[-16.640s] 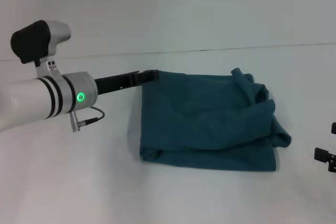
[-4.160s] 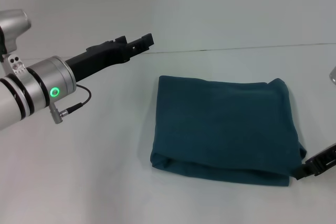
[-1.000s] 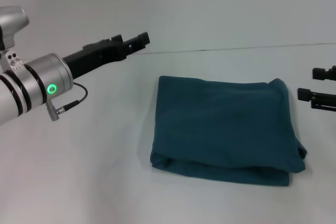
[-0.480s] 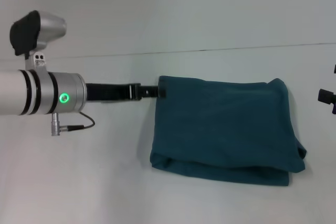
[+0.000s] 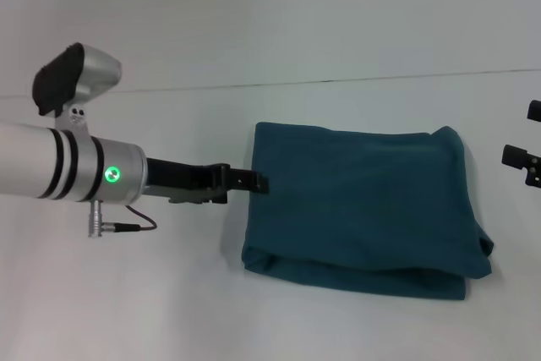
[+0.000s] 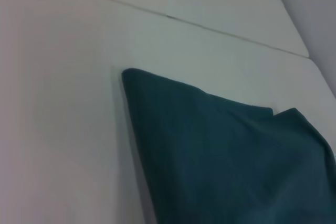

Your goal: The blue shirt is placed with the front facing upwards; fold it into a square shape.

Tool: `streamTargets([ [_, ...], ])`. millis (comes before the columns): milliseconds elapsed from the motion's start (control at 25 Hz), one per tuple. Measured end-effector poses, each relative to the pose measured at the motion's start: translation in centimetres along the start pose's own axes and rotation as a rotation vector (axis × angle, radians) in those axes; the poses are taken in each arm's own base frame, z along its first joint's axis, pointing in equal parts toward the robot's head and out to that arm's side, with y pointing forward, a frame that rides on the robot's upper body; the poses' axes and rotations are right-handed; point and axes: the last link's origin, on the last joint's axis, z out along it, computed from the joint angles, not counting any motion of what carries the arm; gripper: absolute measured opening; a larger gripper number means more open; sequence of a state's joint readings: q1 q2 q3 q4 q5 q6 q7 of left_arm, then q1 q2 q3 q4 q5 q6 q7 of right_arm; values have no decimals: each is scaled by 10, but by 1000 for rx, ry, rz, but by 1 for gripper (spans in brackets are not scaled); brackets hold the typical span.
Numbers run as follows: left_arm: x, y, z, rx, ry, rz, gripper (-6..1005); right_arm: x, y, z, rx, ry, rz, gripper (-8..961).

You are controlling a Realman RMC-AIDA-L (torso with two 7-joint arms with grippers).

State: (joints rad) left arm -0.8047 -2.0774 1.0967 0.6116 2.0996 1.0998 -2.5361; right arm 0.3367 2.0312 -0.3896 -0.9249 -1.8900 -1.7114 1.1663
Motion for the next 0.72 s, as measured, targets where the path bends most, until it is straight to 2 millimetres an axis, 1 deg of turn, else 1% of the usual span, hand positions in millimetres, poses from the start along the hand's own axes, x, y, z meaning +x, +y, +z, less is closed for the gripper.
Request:
streamTargets([
  [120, -3, 4, 7, -5, -20, -5, 859, 0, 0, 2, -6, -1, -2, 768],
  [440, -11, 5, 24, 15, -44, -27, 859, -1, 2, 2, -13, -7, -2, 766],
  [720, -14, 11, 34, 18, -53, -25, 859, -2, 0, 0, -14, -7, -6, 766],
])
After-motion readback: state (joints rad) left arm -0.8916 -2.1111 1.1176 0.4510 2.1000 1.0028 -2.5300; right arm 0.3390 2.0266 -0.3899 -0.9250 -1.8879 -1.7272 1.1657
